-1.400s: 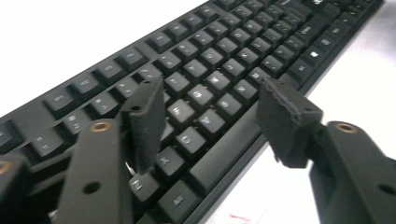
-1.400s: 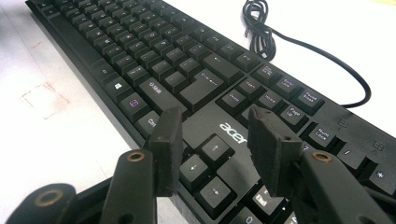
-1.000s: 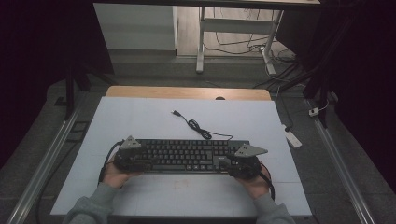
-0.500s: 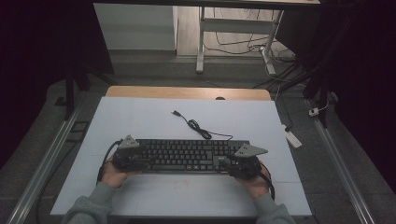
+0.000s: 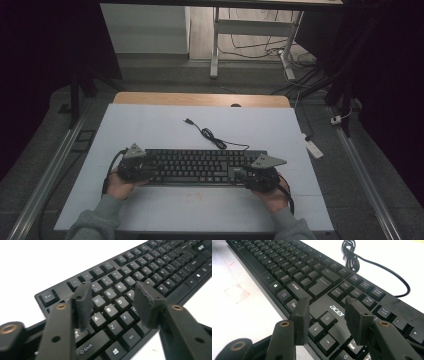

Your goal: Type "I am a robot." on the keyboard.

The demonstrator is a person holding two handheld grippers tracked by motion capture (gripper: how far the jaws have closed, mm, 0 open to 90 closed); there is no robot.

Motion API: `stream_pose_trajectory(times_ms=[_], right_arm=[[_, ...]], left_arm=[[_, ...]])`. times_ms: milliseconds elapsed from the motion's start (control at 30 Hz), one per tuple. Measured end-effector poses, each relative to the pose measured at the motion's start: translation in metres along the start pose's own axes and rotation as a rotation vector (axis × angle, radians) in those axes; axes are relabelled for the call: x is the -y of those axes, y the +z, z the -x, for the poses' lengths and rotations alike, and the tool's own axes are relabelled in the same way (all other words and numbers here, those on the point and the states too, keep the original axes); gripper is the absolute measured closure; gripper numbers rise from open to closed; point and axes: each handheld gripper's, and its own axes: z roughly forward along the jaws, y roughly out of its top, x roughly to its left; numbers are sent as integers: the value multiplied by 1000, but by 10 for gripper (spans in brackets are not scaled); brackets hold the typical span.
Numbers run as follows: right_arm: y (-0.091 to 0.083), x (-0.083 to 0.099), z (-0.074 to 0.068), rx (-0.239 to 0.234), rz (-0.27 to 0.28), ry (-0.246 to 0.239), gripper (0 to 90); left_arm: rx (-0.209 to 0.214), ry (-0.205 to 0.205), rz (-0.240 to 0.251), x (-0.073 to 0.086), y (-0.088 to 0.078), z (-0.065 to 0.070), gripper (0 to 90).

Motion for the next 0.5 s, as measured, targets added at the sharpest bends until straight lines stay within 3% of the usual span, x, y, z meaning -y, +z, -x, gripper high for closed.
stream_pose_trajectory(times_ms=[500], right_arm=[[0, 0, 0, 2, -2, -2, 553]], left_arm=[[-18, -9, -54, 5, 4, -9, 865]])
